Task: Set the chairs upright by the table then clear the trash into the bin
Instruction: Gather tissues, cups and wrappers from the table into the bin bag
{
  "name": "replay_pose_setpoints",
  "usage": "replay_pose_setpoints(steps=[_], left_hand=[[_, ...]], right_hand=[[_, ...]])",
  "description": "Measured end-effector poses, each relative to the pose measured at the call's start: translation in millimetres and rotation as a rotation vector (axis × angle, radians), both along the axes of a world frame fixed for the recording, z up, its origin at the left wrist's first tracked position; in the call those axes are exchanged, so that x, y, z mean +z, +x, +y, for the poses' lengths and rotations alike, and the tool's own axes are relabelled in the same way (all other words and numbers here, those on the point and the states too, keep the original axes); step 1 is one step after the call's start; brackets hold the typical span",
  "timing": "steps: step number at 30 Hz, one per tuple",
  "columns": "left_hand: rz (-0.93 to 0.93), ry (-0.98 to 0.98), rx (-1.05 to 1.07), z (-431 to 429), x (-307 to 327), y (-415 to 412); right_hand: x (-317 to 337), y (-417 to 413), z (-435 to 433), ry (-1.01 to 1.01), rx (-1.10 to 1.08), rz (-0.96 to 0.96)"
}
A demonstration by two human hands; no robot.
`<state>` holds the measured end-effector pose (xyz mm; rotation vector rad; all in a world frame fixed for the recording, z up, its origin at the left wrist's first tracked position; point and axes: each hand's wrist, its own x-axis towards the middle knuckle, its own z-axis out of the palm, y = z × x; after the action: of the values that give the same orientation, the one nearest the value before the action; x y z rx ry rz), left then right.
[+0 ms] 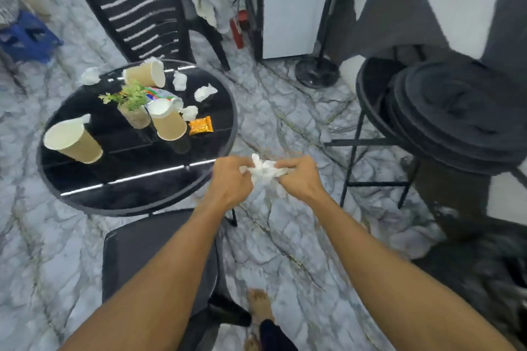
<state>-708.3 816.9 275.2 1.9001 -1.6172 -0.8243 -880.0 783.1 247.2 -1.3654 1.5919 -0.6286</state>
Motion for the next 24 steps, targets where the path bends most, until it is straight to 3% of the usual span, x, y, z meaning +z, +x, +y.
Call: replay_pose_setpoints(steps=[8, 14, 24], left_hand=[[0.062, 0.036, -0.447, 12, 3, -204], [0.05, -0.01, -0.745, 39, 10, -368], [-0.053, -0.011, -1.015, 86, -41, -618]], right_hand=[[8, -211, 86, -0.053, -0.45, 0.164], [17, -356, 153, -0.083, -0.691, 0.186], [-19, -565, 262, 0.018, -1.018, 0.187]])
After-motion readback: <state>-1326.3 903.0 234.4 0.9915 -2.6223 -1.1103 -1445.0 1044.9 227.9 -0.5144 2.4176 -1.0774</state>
